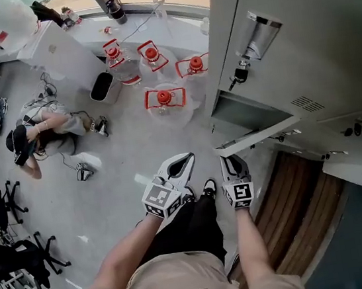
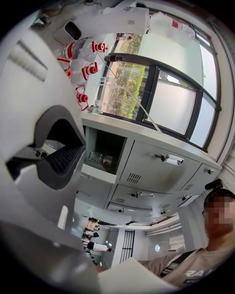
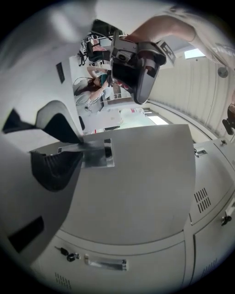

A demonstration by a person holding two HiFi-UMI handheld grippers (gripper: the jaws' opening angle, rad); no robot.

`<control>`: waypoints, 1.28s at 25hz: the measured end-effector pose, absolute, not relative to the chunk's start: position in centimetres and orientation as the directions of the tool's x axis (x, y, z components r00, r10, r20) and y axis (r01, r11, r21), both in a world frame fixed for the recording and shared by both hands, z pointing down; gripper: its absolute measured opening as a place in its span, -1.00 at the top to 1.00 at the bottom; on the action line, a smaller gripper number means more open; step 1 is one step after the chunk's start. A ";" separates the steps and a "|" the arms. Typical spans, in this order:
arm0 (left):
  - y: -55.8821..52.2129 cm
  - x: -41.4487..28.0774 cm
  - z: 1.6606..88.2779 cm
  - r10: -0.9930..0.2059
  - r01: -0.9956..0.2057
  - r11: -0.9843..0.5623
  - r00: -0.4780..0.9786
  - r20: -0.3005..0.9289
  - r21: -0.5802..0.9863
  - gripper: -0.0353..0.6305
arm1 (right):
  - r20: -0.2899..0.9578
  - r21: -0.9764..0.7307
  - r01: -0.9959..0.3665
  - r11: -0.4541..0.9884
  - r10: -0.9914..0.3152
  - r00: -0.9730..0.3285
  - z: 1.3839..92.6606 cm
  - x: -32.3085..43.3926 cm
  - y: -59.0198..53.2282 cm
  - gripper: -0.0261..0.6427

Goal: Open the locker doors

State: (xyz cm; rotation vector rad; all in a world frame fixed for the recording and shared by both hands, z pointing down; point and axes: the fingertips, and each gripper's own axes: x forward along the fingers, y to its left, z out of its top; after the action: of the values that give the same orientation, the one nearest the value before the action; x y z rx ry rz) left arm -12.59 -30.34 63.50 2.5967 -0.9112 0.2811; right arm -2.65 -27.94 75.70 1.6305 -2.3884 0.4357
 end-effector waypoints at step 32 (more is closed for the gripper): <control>-18.7 -4.9 57.9 -0.400 -0.452 -0.857 0.887 0.232 0.248 0.88 | 0.348 -0.116 -0.975 0.191 -0.911 -0.220 65.1 2.2 -12.4 0.78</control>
State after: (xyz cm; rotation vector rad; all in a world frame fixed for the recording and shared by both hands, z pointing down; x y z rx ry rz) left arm -4.86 -18.71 57.90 2.7584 -0.6382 0.2475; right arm 2.24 -12.43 65.09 1.8212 -2.2601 0.4646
